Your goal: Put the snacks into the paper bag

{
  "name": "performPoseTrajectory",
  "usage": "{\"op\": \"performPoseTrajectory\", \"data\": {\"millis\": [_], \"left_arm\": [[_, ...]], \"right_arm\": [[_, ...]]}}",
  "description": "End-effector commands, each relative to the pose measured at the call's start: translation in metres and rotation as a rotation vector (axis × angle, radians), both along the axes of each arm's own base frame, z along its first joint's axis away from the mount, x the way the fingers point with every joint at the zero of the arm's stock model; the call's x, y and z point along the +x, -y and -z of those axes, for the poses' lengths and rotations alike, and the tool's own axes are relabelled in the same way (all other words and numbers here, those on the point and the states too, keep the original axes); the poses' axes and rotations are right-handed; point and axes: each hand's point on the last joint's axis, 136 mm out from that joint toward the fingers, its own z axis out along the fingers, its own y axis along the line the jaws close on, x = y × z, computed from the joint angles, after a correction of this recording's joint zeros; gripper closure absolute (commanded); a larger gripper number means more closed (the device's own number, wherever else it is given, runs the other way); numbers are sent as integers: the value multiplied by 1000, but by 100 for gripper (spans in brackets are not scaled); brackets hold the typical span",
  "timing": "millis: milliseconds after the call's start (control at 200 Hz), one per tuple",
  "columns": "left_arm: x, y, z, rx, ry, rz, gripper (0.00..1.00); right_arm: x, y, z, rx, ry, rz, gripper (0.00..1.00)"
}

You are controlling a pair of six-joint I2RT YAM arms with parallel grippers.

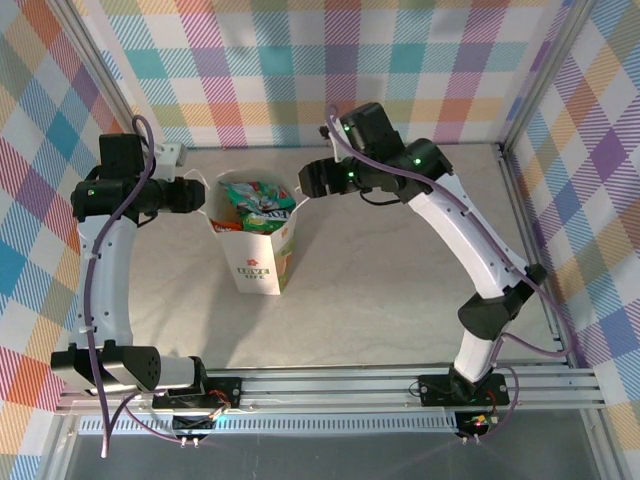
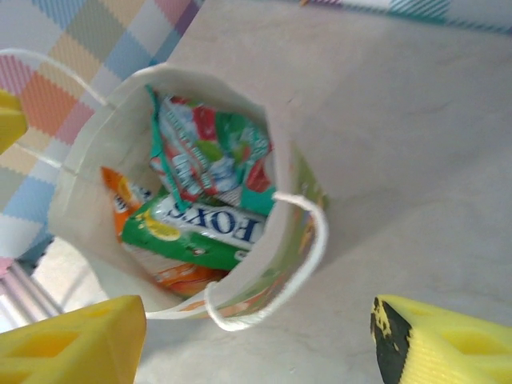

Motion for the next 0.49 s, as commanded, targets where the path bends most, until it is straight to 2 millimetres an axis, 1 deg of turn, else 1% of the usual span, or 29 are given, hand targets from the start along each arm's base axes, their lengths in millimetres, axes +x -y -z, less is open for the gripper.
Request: {"op": "performPoseTrajectory", "data": {"millis": [0,120,185,230,275,380,430,490], "left_arm": [[5,-1,-13,-8,40,6,59],[7,0,-9,-18,29,9,62],[10,2,-7,-32,22,10,63],[12,3,-6,-44,16,12,66],[13,6,-4,-60,8,22,70],[19,10,-5,-81,9,26,83],[20,14,-11,-94,20,38,89],[21,22,-21,-117,44,66,95]], "right_arm": [[-10,-18,7,72,-103,-55,27],[-10,-26,17,84,-155,-71,31],[-10,-30,19,92,-171,-84,34],[-11,-31,19,95,-175,-91,37],[-9,-31,19,94,-174,-88,43],[-1,-31,15,92,-147,-65,64],[4,-30,11,99,-127,-55,72],[10,-31,3,109,-99,-52,81]]}}
